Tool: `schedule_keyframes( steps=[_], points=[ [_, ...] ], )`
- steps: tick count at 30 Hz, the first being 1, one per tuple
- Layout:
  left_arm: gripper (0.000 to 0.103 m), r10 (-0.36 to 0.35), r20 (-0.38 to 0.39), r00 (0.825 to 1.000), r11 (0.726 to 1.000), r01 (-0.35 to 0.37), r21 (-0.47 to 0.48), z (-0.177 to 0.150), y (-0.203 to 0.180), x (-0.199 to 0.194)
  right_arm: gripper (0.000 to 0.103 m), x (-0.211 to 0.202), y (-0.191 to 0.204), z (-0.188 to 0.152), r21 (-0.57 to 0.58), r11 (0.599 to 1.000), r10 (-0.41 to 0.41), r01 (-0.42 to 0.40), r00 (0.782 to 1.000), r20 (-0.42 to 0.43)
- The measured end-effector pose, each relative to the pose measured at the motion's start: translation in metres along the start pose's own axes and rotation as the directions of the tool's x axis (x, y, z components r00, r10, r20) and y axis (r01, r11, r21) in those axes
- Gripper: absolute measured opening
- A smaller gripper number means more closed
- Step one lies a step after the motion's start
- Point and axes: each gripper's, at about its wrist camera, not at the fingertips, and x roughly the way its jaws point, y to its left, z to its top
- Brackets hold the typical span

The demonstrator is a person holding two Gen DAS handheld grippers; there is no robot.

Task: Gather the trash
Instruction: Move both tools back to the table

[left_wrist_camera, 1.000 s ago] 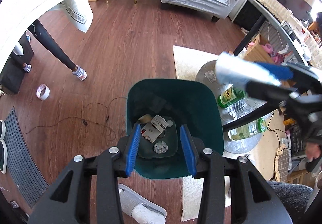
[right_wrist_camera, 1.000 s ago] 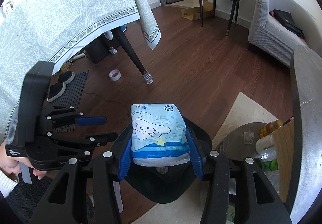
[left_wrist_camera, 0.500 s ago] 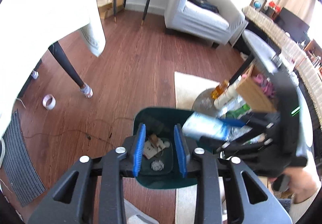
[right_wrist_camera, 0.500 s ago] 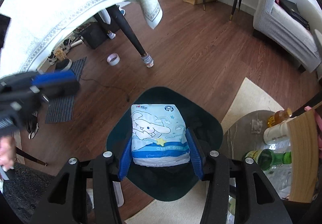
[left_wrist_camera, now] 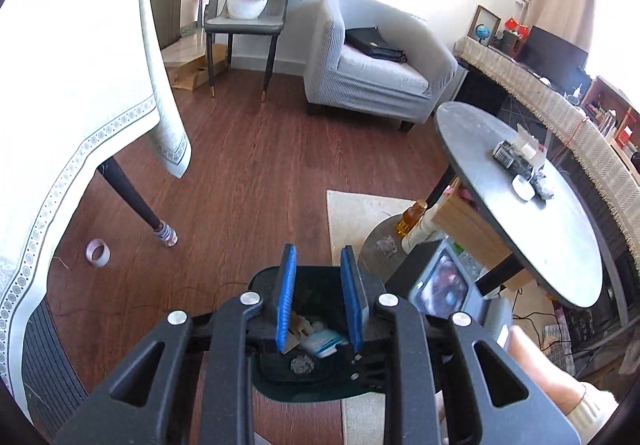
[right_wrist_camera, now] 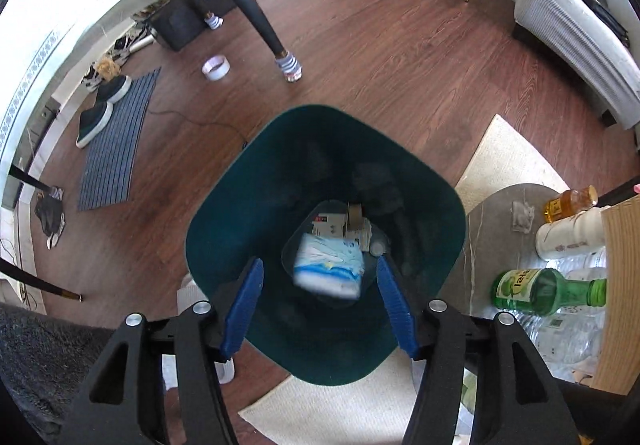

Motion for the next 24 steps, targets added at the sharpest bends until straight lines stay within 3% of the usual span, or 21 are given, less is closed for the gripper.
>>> schedule_keyframes(
  steps=[10,14,24],
  points=[
    [0.024,-0.041,0.079,0.996,0.999,0.043,-0.033,0.023,-0.018,-0.023,0.061,-0.003,0.000,-0.009,-0.034,0.999,-0.012,0.011,1.000,-0.014],
    [0.024,-0.042,0.092,0.995,0.997,0.047,-0.054,0.030,-0.022,-0.028,0.061,-0.017,-0.001,-0.009,-0.043,0.999,-0.010,0.011,1.000,0.028],
    [0.023,-0.012,0.141,0.990,1.000,0.013,-0.011,0.040,-0.043,-0.043,0.048,-0.078,0.003,-0.002,-0.081,0.997,0.015,0.000,0.982,0.187]
  ],
)
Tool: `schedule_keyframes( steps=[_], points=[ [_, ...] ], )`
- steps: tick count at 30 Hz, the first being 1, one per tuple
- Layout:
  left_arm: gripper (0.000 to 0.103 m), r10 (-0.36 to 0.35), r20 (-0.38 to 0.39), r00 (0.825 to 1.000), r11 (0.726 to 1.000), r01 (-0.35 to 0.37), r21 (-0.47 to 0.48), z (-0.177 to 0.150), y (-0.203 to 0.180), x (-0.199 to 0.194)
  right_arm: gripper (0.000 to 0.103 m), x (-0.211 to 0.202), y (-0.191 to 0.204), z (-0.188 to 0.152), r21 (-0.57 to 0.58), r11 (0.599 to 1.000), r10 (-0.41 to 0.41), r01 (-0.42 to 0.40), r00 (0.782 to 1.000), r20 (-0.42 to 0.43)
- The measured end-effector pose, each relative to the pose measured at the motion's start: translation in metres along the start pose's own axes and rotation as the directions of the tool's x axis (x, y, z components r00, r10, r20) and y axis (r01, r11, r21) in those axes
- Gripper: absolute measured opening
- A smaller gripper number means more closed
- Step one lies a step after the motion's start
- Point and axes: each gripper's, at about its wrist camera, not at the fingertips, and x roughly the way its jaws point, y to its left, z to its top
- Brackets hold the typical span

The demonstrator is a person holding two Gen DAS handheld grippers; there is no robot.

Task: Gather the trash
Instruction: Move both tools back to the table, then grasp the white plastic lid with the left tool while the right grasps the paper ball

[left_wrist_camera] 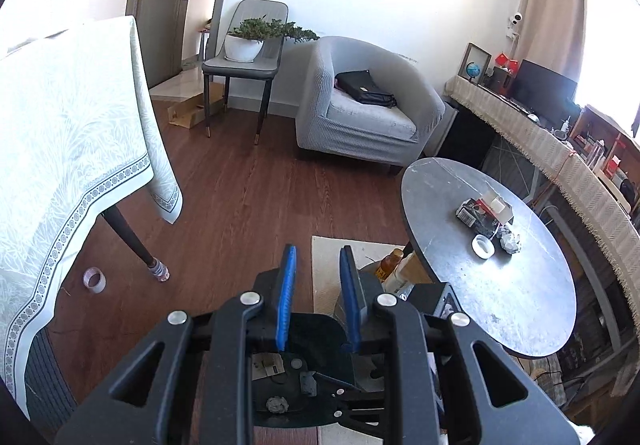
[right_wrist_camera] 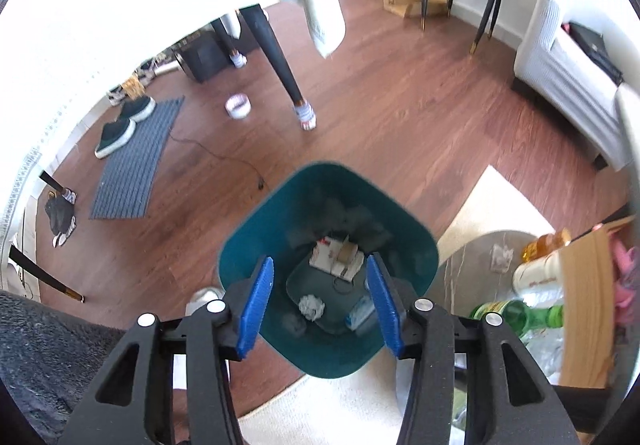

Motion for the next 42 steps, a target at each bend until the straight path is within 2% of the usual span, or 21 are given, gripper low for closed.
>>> schedule_keyframes(
  steps=[5,13,17,22,30,34,40,42],
  points=[
    [0.024,-0.001,0.029,1.000,1.000,0.001,0.013,0.002,-0.008,-0.005,0.043,-0.039,-0.007,0.005,0.018,1.000,-0.024,0.022,0.993,0.112],
    [0.038,-0.038,0.064,0.997,0.999,0.036,0.033,0.004,-0.030,-0.008,0.043,-0.089,-0.031,-0.002,0.075,0.994,-0.096,0.081,0.967,0.234],
    [0.040,-0.058,0.049,0.997,0.997,0.056,0.049,0.004,-0.048,0.002,0.043,-0.108,-0.050,-0.011,0.122,0.986,-0.141,0.112,0.955,0.260],
    [0.051,-0.088,0.031,0.996,0.992,0.085,0.096,0.002,-0.079,0.018,0.043,-0.130,-0.078,-0.028,0.183,0.970,-0.208,0.161,0.937,0.282],
    [0.062,-0.118,0.004,0.993,0.985,0.116,0.129,-0.003,-0.116,0.048,0.043,-0.155,-0.126,-0.052,0.276,0.938,-0.291,0.211,0.911,0.292],
    [0.069,-0.140,-0.013,0.990,0.981,0.140,0.133,-0.004,-0.130,0.067,0.053,-0.165,-0.146,-0.066,0.316,0.919,-0.328,0.234,0.901,0.286],
    [0.072,-0.171,-0.061,0.983,0.967,0.180,0.182,-0.008,-0.158,0.095,0.063,-0.179,-0.180,-0.083,0.375,0.893,-0.367,0.251,0.887,0.282],
    [0.072,-0.185,-0.087,0.979,0.960,0.199,0.196,-0.012,-0.168,0.105,0.064,-0.181,-0.191,-0.088,0.392,0.884,-0.376,0.254,0.885,0.275]
  ],
)
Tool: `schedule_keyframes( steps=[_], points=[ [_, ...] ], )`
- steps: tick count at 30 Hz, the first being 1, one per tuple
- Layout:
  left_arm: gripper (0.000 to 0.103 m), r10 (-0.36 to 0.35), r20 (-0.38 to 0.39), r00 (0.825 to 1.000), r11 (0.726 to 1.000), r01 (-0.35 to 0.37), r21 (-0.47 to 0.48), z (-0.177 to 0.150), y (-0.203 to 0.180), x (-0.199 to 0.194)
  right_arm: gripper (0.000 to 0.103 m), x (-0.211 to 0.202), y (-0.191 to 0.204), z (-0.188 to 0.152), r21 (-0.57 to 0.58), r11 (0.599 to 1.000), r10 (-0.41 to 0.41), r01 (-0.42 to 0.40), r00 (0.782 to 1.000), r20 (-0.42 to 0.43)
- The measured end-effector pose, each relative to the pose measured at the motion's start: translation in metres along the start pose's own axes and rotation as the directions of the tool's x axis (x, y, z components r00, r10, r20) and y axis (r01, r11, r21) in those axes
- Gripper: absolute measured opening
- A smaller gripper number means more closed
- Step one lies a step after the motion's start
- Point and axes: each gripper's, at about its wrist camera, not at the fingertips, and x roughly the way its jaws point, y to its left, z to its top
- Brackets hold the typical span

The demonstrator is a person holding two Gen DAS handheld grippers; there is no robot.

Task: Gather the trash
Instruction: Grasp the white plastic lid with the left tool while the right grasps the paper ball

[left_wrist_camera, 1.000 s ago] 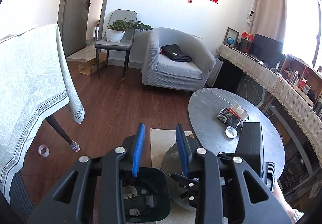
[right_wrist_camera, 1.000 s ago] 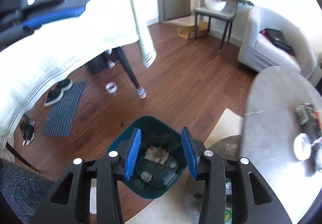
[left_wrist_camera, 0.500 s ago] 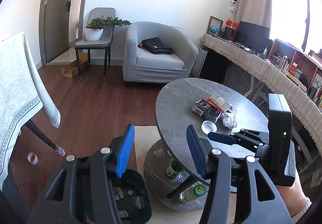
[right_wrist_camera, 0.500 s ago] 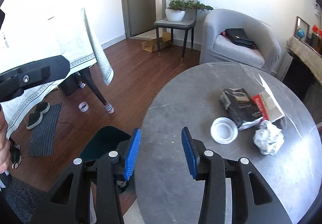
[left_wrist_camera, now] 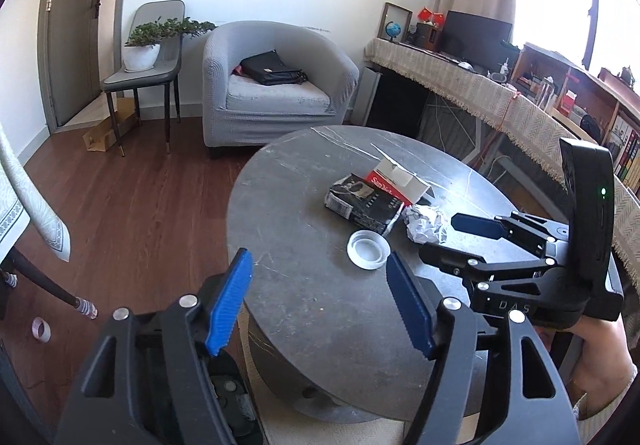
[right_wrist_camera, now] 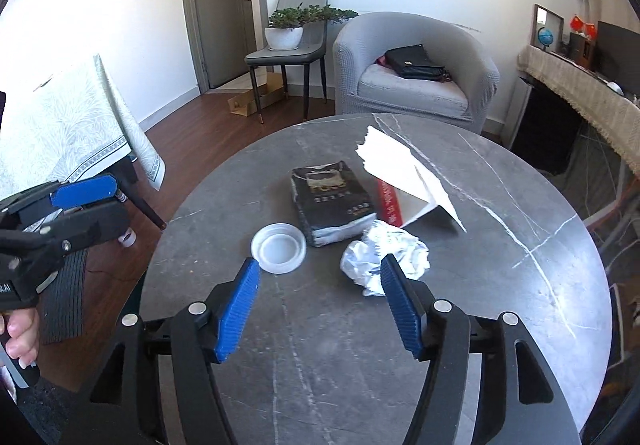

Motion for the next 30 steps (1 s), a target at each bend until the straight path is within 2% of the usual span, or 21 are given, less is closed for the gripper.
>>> schedule_keyframes(
  steps=[5,18,20,24,27,30],
  points=[
    [0.073,-0.011,-0.046,0.999,0.998,0.014,0.057,-0.001,-0.021,0.029,0.064,0.004,-0.031,-0.002,0.055,0.998,-0.002,0.003,1.000,-0.020],
    [0.073,-0.014,-0.141,0.990,0.997,0.023,0.067,0.001,-0.038,0.091,0.068,0.016,-0.064,-0.006,0.092,0.996,0.018,-0.011,0.997,-0.072],
    [0.070,-0.011,-0.150,0.989,0.997,0.022,0.068,0.002,-0.038,0.097,0.068,0.017,-0.067,-0.004,0.090,0.996,0.019,-0.012,0.997,-0.072],
    [0.059,-0.008,-0.156,0.988,0.997,0.020,0.075,0.006,-0.040,0.106,0.068,0.019,-0.072,-0.002,0.087,0.996,0.026,-0.019,0.997,-0.078],
    [0.042,-0.003,-0.159,0.987,0.995,0.019,0.095,0.007,-0.042,0.110,0.068,0.020,-0.075,0.001,0.104,0.994,0.050,-0.043,0.996,-0.074],
    [0.042,-0.015,-0.162,0.987,0.995,0.031,0.092,0.008,-0.041,0.110,0.068,0.021,-0.073,0.002,0.111,0.991,0.077,-0.069,0.995,-0.069]
  ],
)
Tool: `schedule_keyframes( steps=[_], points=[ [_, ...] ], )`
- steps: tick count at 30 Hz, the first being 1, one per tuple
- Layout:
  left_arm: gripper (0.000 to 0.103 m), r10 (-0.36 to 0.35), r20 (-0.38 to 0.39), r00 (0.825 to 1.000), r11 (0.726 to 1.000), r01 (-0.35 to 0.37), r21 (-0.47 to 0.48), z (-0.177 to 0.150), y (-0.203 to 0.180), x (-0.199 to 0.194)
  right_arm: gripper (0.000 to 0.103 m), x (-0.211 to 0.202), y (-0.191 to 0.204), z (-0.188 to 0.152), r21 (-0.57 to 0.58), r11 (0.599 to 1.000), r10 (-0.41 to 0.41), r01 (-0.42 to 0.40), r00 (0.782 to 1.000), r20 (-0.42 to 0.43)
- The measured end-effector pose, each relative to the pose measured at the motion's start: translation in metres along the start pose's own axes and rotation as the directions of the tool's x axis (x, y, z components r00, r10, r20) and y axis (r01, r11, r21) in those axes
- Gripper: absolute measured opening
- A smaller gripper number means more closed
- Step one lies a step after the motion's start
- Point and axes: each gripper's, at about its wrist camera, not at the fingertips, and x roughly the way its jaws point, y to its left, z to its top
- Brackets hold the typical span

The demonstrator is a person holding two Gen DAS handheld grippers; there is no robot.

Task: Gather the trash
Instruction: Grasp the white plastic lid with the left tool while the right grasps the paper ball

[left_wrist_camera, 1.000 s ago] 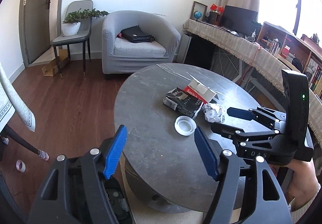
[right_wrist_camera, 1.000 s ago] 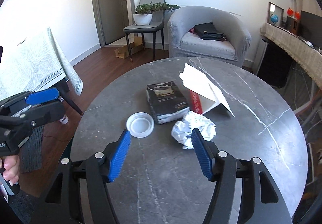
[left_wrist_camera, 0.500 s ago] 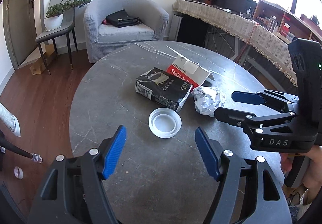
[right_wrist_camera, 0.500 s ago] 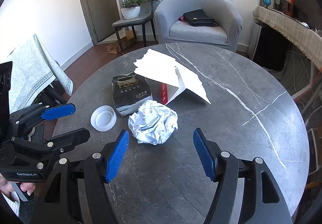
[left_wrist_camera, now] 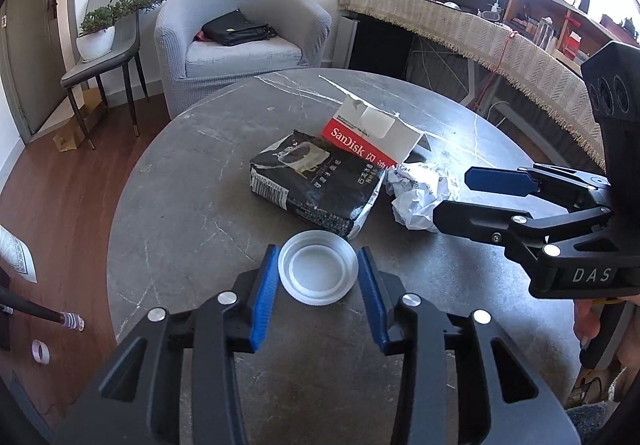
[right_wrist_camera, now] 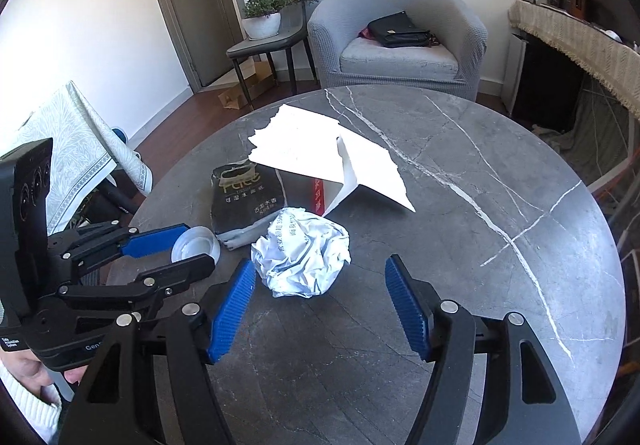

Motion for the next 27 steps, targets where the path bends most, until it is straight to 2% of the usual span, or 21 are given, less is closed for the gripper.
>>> schedule_keyframes(
  steps=[15,21,24,27],
  points=[
    [0.042,0.009,0.031,0.999,1.000,-0.008,-0.026,-0.002,0.022,-0.027,0.071,0.015,0.011,0.005,-0.021,1.000,-0.017,0.017,1.000,-0.022],
    [0.042,0.021,0.040,0.999,0.999,-0.020,-0.035,-0.001,0.032,-0.035,0.071,0.021,0.018,0.010,-0.032,0.998,-0.052,0.051,0.998,-0.024],
    [0.042,0.027,0.044,0.999,0.999,-0.025,-0.047,-0.002,0.039,-0.040,0.056,0.024,0.022,0.010,-0.050,0.996,-0.078,0.077,0.996,-0.032],
    [0.042,0.022,0.047,0.999,0.998,-0.019,-0.060,-0.003,0.044,-0.045,0.056,0.024,0.023,0.009,-0.056,0.995,-0.089,0.087,0.996,-0.031]
  ],
)
